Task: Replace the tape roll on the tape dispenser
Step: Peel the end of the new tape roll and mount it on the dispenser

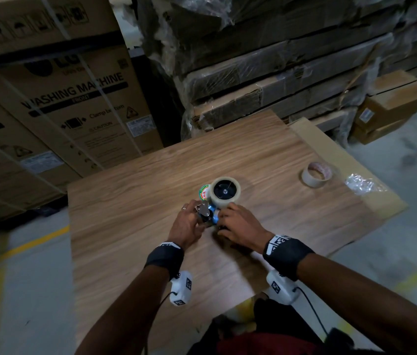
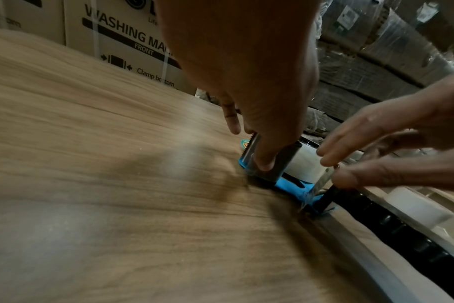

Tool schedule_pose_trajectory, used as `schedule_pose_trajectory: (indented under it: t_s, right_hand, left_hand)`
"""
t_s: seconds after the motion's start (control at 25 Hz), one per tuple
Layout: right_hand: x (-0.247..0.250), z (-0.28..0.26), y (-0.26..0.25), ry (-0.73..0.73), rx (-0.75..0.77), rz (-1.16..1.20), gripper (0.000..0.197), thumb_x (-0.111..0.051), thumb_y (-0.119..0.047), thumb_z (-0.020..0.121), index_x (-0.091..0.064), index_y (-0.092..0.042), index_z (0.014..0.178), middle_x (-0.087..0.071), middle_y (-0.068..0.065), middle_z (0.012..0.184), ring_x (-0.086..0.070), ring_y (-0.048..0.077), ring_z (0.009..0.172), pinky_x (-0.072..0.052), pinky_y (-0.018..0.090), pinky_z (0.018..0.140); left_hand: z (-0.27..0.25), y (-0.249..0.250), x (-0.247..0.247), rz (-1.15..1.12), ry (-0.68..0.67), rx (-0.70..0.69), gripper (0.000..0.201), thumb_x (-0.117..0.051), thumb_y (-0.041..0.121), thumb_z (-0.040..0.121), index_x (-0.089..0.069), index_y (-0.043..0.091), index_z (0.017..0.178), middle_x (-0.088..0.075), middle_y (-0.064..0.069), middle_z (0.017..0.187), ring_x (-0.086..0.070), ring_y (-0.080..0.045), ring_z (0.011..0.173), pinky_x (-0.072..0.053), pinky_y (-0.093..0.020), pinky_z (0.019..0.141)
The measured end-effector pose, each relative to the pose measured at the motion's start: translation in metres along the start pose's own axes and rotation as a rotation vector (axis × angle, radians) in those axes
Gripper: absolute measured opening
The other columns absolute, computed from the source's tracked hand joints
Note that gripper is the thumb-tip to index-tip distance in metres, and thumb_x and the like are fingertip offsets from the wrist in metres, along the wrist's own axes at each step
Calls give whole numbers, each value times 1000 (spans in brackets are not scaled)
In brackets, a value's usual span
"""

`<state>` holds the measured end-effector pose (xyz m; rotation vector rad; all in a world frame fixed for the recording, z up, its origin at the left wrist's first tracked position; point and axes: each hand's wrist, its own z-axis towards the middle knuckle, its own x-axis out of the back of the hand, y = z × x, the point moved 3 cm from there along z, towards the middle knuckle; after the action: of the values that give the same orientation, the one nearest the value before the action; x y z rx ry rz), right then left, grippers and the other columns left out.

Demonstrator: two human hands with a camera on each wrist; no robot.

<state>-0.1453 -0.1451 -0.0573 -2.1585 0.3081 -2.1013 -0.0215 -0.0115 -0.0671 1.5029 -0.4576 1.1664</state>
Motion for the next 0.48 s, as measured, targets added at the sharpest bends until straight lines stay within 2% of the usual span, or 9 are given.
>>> schedule_pose_trajectory:
  t_s: [0.04, 0.12, 0.2, 0.28, 0.36, 0.48]
  right_hand:
    - [0, 1, -1, -8, -5, 24, 25, -77, -39, 77, -78, -17, 88, -73, 0, 96, -63, 31, 96, -58, 43, 72]
    - [-3, 3, 2, -36, 14, 59, 24, -76, -36, 80, -79, -15, 89, -75, 0, 95, -62, 31, 94, -57, 41, 74]
    - [-2, 5, 6, -68, 33, 100, 23, -73, -32, 83, -78, -13, 96, -76, 5, 99, -61, 32, 97, -53, 41, 80]
    - [4, 10, 13, -129, 18, 131, 27, -64, -32, 87, -77, -12, 99, -76, 11, 101, -62, 34, 101, -52, 44, 84]
    - [8, 14, 15, -163, 41, 129, 32, -57, -34, 90, -78, -11, 99, -76, 13, 99, -63, 36, 100, -52, 46, 84]
    - [7, 14, 13, -147, 71, 116, 34, -56, -33, 93, -80, -9, 94, -77, 16, 93, -65, 36, 94, -51, 46, 82]
  left_hand:
    - [-1, -1, -1, -13, -1, 26, 16, -68, 26, 71, -75, 12, 74, -64, -19, 124, -62, -34, 103, -48, -35, 88]
    - [-4, -3, -1, -57, -12, 63, 6, -76, 10, 66, -75, 10, 71, -64, -18, 127, -65, -37, 109, -50, -35, 93]
    - [-7, -5, 0, -101, -11, 62, 12, -78, 1, 65, -75, 10, 72, -64, -18, 130, -65, -34, 112, -47, -30, 95]
    - [-10, -6, 1, -94, -1, 50, 16, -77, -3, 64, -76, 10, 73, -63, -18, 135, -66, -32, 110, -44, -25, 93]
    - [-12, -6, 0, -69, -21, 65, 13, -76, -1, 63, -75, 10, 71, -60, -16, 139, -67, -34, 108, -46, -29, 92]
    - [-12, -5, -1, -66, -27, 79, 12, -76, 0, 62, -74, 9, 69, -59, -12, 142, -68, -35, 105, -49, -33, 88]
